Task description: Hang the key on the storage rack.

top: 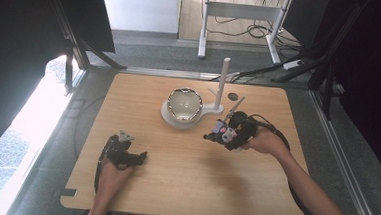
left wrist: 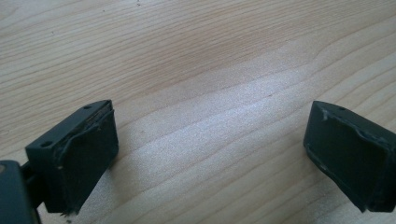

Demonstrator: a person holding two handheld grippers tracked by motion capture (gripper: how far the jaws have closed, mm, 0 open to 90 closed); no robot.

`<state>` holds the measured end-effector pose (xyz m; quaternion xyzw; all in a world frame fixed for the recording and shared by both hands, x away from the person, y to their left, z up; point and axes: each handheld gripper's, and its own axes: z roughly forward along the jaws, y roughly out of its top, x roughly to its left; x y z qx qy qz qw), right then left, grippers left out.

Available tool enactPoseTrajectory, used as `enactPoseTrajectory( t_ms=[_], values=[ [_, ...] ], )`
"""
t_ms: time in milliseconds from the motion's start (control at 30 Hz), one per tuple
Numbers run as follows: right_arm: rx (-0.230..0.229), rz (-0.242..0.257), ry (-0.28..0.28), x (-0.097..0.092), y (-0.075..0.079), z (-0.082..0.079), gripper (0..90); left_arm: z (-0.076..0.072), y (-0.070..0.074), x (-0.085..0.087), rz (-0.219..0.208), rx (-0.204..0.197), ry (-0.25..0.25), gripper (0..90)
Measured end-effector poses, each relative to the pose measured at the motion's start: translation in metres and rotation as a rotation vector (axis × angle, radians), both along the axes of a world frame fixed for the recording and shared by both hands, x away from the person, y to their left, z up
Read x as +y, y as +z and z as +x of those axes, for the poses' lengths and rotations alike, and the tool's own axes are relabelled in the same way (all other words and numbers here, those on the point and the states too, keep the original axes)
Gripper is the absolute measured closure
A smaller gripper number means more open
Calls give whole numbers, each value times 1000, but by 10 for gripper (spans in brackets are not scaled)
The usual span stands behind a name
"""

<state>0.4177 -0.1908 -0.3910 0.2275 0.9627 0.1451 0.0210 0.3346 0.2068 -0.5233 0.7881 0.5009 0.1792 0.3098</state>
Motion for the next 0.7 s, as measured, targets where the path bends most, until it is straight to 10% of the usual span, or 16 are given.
enactPoseTrajectory(
  t_ms=[700],
  values=[
    [-46,28,-96,-33,53,43,426,0,0,0,0,1,-1,30]
  ],
)
